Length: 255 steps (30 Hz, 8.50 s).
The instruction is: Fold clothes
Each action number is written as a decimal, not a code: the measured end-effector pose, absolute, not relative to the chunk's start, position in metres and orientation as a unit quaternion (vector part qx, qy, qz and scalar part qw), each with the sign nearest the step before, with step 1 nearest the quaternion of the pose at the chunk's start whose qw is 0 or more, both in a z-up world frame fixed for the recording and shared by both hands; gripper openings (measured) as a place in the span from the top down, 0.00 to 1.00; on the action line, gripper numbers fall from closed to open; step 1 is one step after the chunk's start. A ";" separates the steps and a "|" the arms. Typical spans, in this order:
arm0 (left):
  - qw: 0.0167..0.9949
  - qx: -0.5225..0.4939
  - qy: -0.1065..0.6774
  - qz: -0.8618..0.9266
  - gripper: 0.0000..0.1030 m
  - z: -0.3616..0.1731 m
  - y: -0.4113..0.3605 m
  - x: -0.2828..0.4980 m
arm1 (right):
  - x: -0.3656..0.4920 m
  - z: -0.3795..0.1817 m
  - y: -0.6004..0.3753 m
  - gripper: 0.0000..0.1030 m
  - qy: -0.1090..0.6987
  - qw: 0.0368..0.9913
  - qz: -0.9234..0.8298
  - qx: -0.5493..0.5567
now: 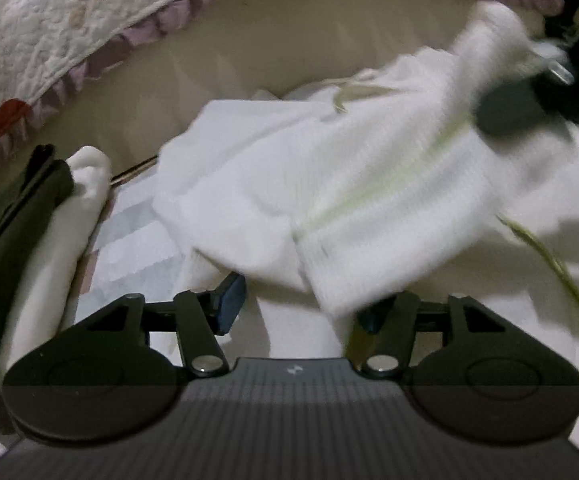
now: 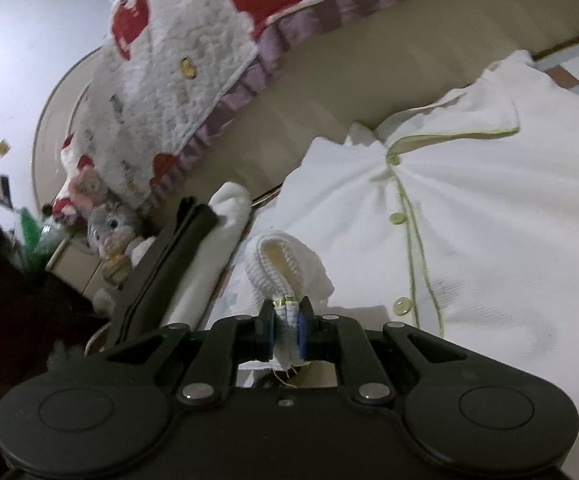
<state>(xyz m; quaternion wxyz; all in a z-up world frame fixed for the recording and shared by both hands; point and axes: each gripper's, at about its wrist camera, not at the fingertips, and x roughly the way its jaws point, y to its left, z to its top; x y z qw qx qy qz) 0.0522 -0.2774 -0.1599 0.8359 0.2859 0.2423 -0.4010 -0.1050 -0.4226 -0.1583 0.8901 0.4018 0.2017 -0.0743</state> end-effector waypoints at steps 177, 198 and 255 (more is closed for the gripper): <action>0.908 0.027 0.362 -0.208 0.55 -0.040 -0.090 0.135 | -0.158 -0.109 -0.400 0.67 0.400 0.890 0.006 0.218; 0.847 0.073 0.382 -0.363 0.57 -0.105 -0.217 0.076 | -0.150 0.008 -0.533 0.63 0.317 0.874 -0.274 0.245; 0.878 0.064 0.333 -0.337 0.57 -0.170 -0.260 0.182 | -0.059 -0.191 -0.769 0.36 0.271 0.845 -0.289 0.359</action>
